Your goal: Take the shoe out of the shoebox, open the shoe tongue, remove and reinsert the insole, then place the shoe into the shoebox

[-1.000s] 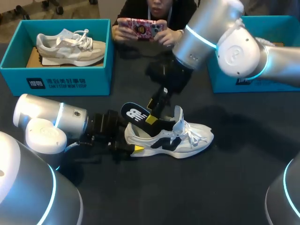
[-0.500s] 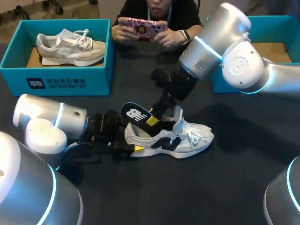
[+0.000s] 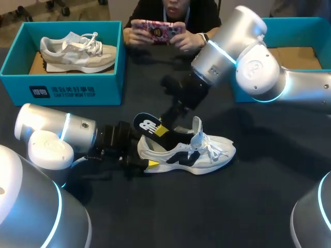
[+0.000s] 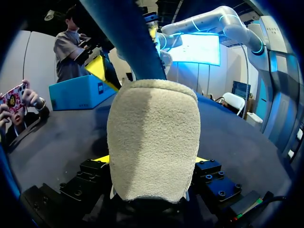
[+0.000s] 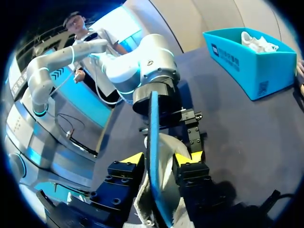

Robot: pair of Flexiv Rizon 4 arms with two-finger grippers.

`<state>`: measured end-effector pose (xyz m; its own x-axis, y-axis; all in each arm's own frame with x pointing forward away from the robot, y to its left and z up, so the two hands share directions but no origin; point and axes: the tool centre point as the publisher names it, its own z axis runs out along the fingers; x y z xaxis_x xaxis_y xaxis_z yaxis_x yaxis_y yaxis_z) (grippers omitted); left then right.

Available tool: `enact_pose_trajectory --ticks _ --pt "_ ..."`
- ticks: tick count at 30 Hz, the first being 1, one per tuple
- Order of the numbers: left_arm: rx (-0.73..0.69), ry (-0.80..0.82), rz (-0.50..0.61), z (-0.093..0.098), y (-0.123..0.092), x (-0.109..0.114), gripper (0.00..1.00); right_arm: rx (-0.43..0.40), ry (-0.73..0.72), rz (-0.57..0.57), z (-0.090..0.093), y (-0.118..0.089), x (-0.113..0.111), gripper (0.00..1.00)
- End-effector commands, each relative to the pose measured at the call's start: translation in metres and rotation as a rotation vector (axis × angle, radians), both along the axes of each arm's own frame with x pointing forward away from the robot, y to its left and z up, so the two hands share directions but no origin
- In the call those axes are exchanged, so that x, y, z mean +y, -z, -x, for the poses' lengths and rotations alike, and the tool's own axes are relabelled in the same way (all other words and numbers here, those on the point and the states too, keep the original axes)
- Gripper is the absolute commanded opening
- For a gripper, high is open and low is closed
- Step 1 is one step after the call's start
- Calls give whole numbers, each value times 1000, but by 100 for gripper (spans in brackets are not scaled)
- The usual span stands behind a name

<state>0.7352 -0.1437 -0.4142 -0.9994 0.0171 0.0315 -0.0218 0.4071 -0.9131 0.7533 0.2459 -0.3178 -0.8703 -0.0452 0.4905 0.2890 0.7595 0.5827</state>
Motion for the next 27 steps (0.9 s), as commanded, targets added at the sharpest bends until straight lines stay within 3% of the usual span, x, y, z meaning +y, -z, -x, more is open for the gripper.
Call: enact_pose_trajectory --ticks 1,3,5,7,12,18,27 --pt "0 -1 -3 0 3 -1 0 12 -8 -3 -3 7 7 23" --pt "0 -1 -3 0 3 -1 0 17 -5 -6 -1 8 6 16" --pt "0 -1 -3 0 3 -1 0 16 -4 -10 0 9 5 16" --pt "0 -1 -3 0 3 -1 0 17 -8 -12 1 9 5 0" --pt "0 -1 -3 0 3 -1 0 12 -22 -19 2 5 6 0" --pt "0 -1 -3 0 3 -1 0 -28 -56 -56 -1 -14 7 0" --pt "0 -1 -3 0 3 -1 0 -231 -31 -114 -16 -66 16 0"
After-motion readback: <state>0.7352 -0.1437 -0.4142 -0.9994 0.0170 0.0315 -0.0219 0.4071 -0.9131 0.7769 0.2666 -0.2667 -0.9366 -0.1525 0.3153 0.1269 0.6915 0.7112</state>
